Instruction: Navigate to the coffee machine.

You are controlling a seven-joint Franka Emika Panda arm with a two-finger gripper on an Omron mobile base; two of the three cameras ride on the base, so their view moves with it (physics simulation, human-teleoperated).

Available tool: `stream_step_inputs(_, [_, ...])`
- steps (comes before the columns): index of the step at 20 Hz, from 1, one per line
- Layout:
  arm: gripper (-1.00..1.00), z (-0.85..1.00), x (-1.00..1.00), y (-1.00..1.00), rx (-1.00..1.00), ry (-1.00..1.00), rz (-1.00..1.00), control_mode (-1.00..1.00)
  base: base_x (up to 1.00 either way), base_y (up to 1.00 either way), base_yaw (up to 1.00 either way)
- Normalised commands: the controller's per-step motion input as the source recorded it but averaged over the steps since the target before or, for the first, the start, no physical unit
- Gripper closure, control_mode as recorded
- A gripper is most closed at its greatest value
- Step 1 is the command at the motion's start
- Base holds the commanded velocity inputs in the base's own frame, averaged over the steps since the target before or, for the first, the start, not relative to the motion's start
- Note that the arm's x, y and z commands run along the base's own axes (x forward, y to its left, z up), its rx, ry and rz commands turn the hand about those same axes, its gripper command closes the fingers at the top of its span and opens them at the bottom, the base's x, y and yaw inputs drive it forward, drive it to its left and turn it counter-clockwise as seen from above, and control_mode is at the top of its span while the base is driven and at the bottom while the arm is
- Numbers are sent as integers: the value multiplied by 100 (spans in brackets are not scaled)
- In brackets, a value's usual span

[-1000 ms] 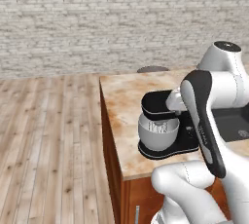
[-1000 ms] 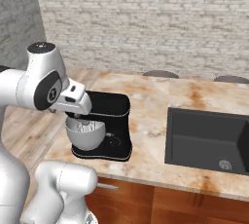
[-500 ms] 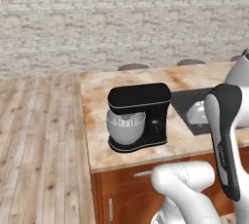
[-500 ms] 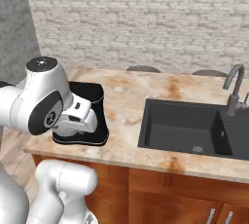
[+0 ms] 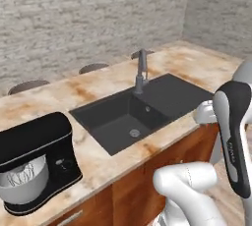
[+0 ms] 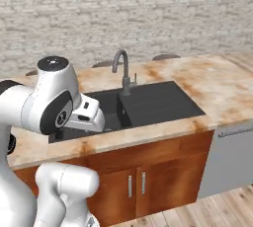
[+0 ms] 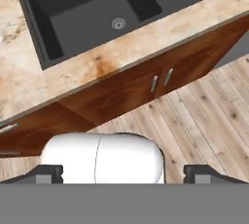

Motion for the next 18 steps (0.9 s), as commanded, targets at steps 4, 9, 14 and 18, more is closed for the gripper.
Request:
stream_step_inputs(4, [-100, 0, 0, 0, 0, 0, 0, 100, 0, -23, -95])
stream_step_inputs(9, [-100, 0, 0, 0, 0, 0, 0, 100, 0, -15, -97])
stream_step_inputs(14, [-100, 0, 0, 0, 0, 0, 0, 100, 0, -30, -94])
stream_step_inputs(18, [-100, 0, 0, 0, 0, 0, 0, 100, 0, -30, -94])
